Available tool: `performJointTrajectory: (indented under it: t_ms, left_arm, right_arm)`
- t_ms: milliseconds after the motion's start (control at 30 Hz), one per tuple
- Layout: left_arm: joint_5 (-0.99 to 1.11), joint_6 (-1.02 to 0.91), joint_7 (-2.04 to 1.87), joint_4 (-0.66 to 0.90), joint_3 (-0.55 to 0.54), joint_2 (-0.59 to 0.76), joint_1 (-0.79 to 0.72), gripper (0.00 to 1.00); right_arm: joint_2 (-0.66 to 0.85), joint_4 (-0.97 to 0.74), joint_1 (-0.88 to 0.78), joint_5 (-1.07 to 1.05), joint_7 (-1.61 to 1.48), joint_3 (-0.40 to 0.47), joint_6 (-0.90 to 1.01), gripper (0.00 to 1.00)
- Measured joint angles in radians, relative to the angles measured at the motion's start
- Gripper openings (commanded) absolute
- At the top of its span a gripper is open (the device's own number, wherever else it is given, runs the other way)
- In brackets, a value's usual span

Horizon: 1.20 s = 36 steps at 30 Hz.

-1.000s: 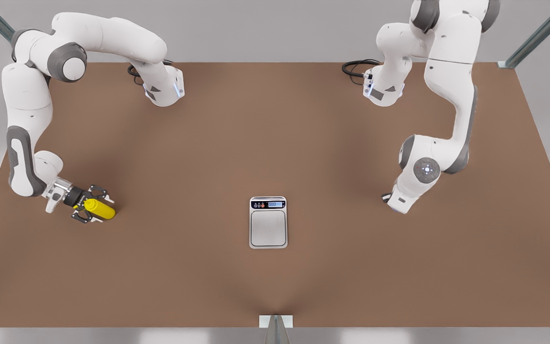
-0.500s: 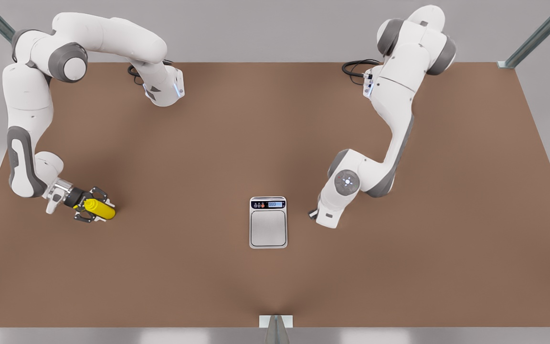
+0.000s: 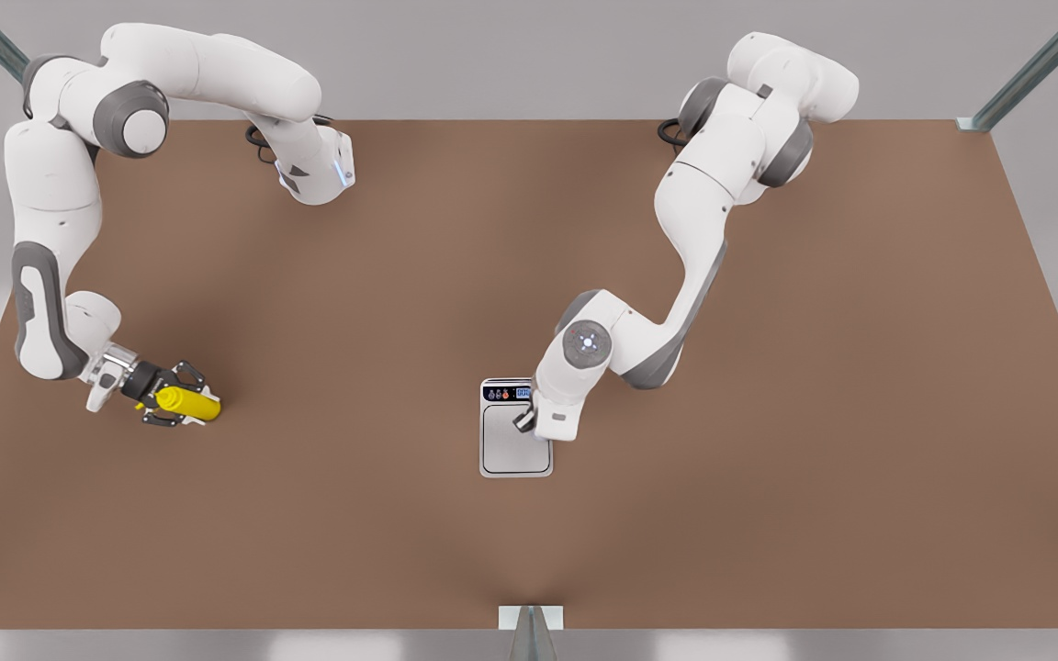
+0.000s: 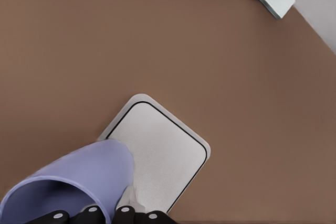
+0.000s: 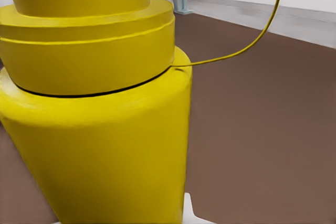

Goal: Move cup to the weight, pick up sauce bottle, pour sauce

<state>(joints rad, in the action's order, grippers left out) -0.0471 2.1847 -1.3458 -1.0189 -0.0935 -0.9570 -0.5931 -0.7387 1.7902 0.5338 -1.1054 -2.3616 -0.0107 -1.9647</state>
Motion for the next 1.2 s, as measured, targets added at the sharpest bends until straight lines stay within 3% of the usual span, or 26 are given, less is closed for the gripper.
performJointTrajectory:
  t_ms: [167, 200, 233, 367, 433, 700, 733, 767, 1067, 1200]
  left_arm:
    - [-0.005, 0.0, -0.01, 0.025, 0.002, -0.039, -0.03, 0.21]
    - [-0.006, 0.0, -0.01, 0.025, 0.002, -0.043, -0.03, 0.31]
    - [-0.005, 0.004, -0.007, 0.025, 0.003, -0.05, -0.03, 0.49]
    - [-0.011, 0.017, -0.027, 0.04, 0.003, -0.049, -0.03, 0.61]
    - [-0.011, 0.017, -0.023, 0.04, 0.005, -0.051, -0.03, 0.78]
    - [-0.012, 0.012, -0.039, 0.042, 0.005, -0.054, -0.031, 0.78]
    - [-0.012, 0.013, -0.047, 0.041, 0.006, -0.053, -0.033, 0.82]
    - [-0.011, 0.014, -0.047, 0.042, 0.006, -0.05, -0.033, 1.0]
    - [-0.014, 0.001, -0.092, 0.045, 0.005, -0.025, -0.032, 1.0]
    - [-0.017, -0.066, -0.087, 0.06, 0.012, 0.01, -0.02, 1.0]
  right_arm:
    - [0.062, -0.081, -0.033, 0.027, 0.087, 0.002, 0.017, 0.56]
    - [0.073, -0.113, -0.052, 0.07, 0.157, 0.002, 0.017, 0.56]
    - [0.097, -0.124, -0.089, 0.093, 0.229, 0.003, 0.013, 0.56]
    - [0.127, -0.211, -0.218, 0.186, 0.486, 0.012, 0.0, 0.57]
    - [0.125, -0.27, -0.271, 0.274, 0.608, 0.012, -0.002, 0.58]
    - [0.146, -0.317, -0.327, 0.339, 0.74, 0.009, -0.028, 0.58]
    - [0.15, -0.329, -0.349, 0.354, 0.763, 0.01, -0.028, 0.58]
    - [0.162, -0.332, -0.365, 0.387, 0.808, 0.011, -0.03, 0.58]
    - [0.216, -0.37, -0.573, 0.791, 1.267, -0.002, -0.153, 0.58]
    - [0.226, -0.368, -0.58, 1.013, 1.437, -0.116, -0.21, 0.58]
